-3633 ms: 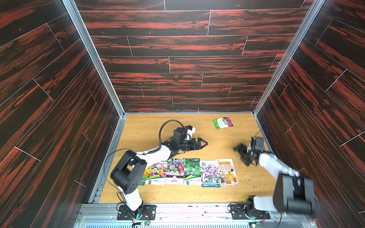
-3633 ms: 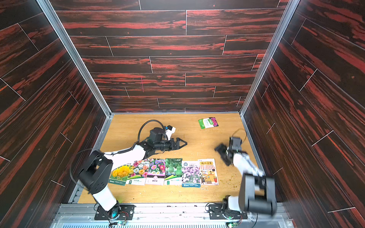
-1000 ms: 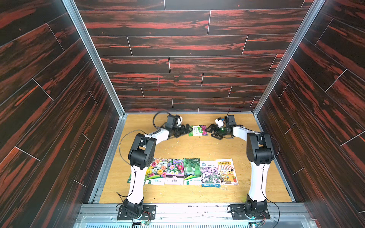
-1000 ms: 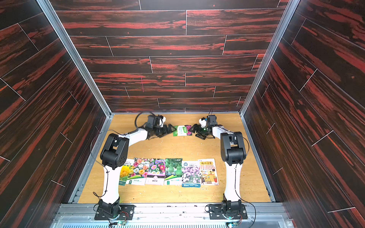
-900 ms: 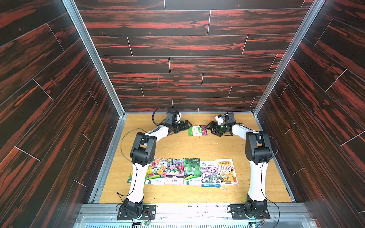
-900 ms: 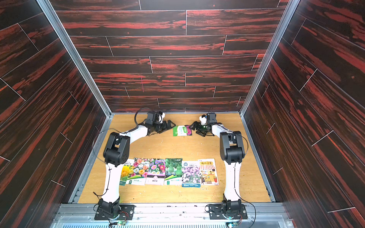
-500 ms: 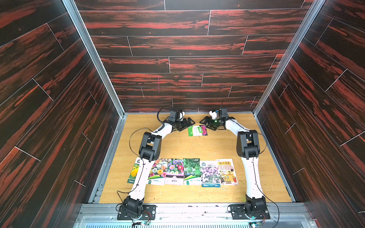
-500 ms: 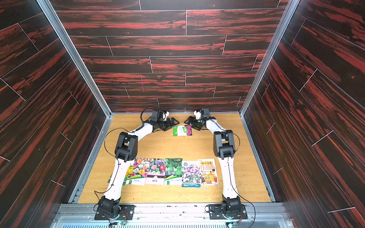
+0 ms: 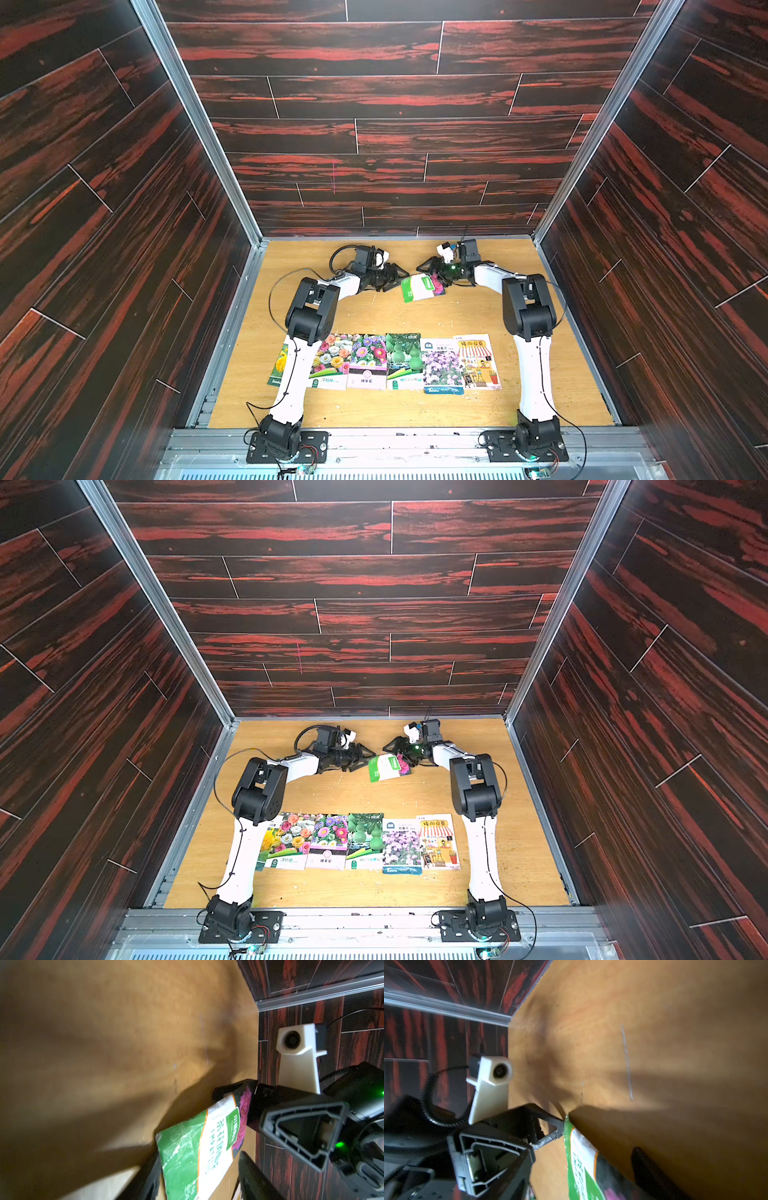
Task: Arrange the seed packets in a row
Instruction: Pick up the seed packet from the center of the board, then place the seed packet at the center of the board.
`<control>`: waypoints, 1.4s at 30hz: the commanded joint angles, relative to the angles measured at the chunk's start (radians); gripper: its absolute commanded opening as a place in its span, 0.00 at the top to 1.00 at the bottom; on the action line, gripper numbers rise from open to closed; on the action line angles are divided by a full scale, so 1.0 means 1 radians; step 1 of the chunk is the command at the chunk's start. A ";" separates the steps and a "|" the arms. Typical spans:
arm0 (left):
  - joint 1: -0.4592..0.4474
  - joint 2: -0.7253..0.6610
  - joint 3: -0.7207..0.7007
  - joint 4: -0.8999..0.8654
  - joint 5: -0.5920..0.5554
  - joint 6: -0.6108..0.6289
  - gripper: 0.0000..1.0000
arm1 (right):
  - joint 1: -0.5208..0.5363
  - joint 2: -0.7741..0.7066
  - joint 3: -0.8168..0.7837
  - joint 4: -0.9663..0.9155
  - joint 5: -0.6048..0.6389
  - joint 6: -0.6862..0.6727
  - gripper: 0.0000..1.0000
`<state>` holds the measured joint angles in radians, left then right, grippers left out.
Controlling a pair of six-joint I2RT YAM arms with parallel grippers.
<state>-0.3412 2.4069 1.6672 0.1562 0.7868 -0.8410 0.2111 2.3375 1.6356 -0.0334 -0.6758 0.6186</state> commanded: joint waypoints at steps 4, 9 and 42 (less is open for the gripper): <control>0.022 -0.142 -0.123 0.015 0.003 0.018 0.33 | -0.020 -0.170 -0.165 0.080 -0.089 0.021 0.54; 0.047 -0.233 -0.197 0.001 0.082 0.104 0.19 | -0.020 -0.275 -0.239 0.075 -0.162 -0.020 0.94; -0.062 -0.807 -0.147 -0.989 0.050 0.819 0.07 | 0.108 -0.785 -0.692 0.413 -0.607 0.051 1.00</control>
<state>-0.3859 1.6207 1.4815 -0.7303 0.8398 -0.0921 0.3096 1.5845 0.9504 0.3267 -1.2537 0.6430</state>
